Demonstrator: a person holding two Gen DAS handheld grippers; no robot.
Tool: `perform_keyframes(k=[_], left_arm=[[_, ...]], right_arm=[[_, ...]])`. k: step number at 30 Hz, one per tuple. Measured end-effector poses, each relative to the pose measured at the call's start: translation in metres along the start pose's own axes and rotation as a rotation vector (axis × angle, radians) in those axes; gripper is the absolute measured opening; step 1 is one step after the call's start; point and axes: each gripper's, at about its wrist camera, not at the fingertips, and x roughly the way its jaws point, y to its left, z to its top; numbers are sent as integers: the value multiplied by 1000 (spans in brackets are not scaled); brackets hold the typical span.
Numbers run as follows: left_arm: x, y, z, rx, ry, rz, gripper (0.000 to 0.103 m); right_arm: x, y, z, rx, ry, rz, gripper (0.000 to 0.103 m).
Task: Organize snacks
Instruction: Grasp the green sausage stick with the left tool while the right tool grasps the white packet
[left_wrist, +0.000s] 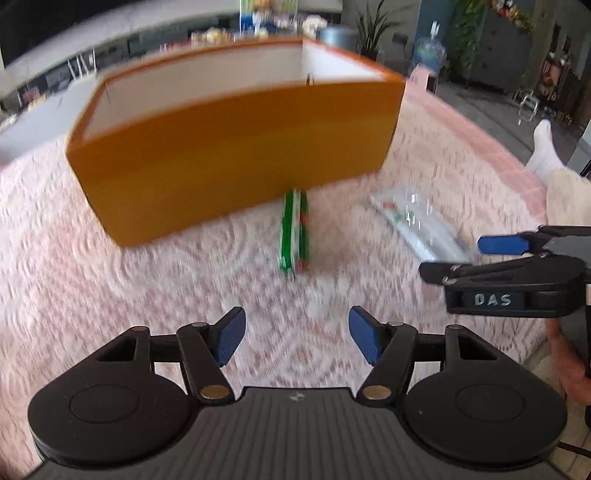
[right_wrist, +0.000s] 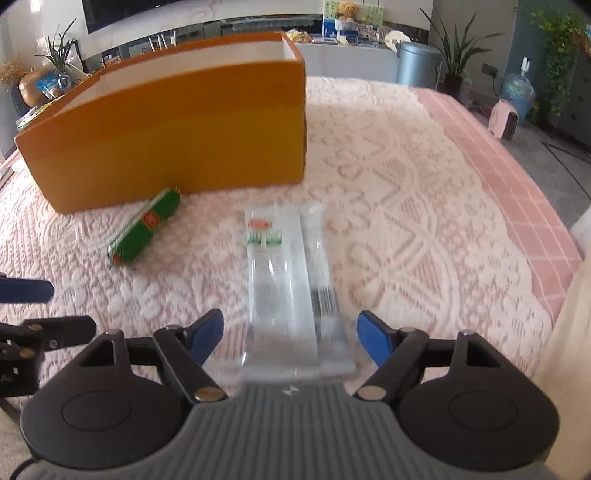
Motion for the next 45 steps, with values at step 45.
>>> perform_keyframes(k=[45], left_arm=[[68,8,40,10,-12,21,58]], right_arm=[[22,-2,18,24,-28,83,61]])
